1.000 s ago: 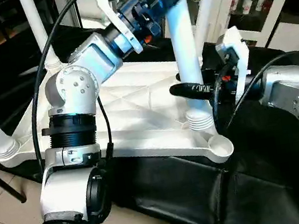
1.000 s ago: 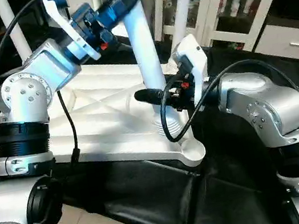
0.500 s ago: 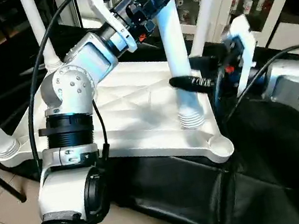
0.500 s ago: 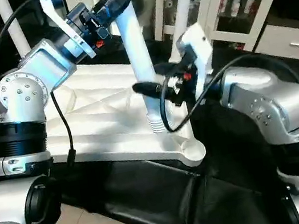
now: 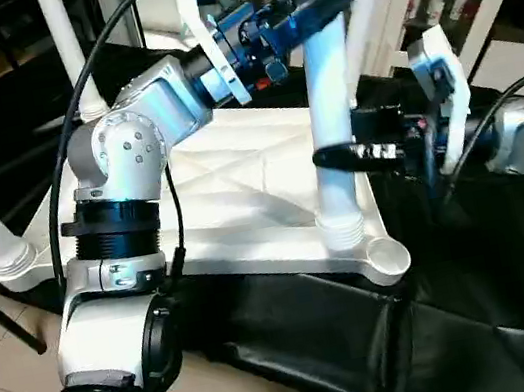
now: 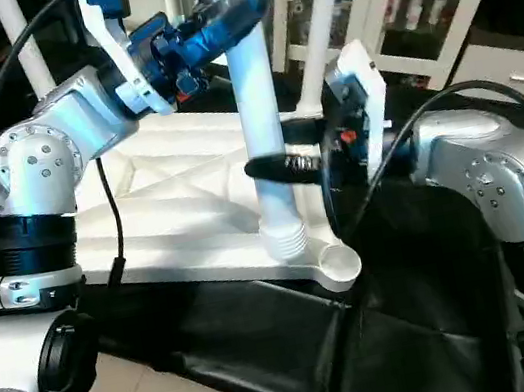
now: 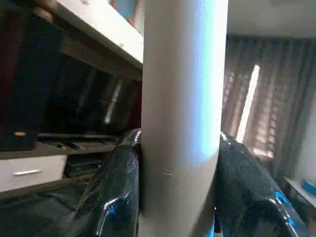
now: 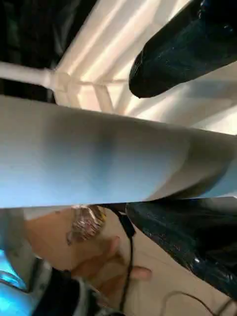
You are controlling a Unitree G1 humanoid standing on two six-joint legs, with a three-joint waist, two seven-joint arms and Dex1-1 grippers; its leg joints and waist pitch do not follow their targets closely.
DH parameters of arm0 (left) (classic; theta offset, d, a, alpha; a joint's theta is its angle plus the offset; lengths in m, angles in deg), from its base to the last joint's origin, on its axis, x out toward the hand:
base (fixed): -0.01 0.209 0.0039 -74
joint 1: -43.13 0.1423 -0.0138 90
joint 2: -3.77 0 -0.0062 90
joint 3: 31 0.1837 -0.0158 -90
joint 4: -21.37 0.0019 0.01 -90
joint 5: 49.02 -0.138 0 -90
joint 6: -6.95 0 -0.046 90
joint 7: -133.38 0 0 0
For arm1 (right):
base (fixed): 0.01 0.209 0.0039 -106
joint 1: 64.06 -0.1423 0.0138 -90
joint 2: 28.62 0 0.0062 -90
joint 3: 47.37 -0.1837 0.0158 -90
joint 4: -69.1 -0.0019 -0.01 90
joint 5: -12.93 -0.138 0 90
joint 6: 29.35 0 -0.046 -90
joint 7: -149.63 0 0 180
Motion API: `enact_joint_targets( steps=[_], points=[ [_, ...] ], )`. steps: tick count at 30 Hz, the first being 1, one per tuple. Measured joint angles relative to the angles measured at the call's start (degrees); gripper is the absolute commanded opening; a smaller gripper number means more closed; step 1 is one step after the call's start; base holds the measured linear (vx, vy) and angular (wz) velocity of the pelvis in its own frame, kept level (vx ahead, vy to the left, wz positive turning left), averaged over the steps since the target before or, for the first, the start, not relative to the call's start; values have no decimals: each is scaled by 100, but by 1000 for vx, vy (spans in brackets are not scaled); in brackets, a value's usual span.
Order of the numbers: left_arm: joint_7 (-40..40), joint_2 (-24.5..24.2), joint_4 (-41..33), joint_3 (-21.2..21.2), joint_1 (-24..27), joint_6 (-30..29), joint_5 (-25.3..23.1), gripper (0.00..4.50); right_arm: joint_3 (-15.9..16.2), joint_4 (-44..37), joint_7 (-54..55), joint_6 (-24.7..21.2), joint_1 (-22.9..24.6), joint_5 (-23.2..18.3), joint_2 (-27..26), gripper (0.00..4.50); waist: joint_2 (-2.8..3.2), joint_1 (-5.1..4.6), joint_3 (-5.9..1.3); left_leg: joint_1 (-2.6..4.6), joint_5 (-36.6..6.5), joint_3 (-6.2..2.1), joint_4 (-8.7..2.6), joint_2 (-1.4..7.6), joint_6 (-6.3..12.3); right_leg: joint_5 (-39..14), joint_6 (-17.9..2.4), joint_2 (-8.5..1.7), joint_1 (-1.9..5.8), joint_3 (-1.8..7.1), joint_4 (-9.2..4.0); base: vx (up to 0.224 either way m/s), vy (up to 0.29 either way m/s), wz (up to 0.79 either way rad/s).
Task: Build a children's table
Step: Insert table leg to table base
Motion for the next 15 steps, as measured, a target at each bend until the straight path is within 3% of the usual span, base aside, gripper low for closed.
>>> enact_joint_targets(
  steps=[15],
  points=[
    [-259, -38, 15, 34, -21, 88, -51, 167, 442, -89, -273, -192, 428, 19, 84, 347, -1, 3, -1, -1, 0, 0, 4, 1, 0, 0, 0, 0, 1, -1, 1, 0, 0, 0]
  ],
)
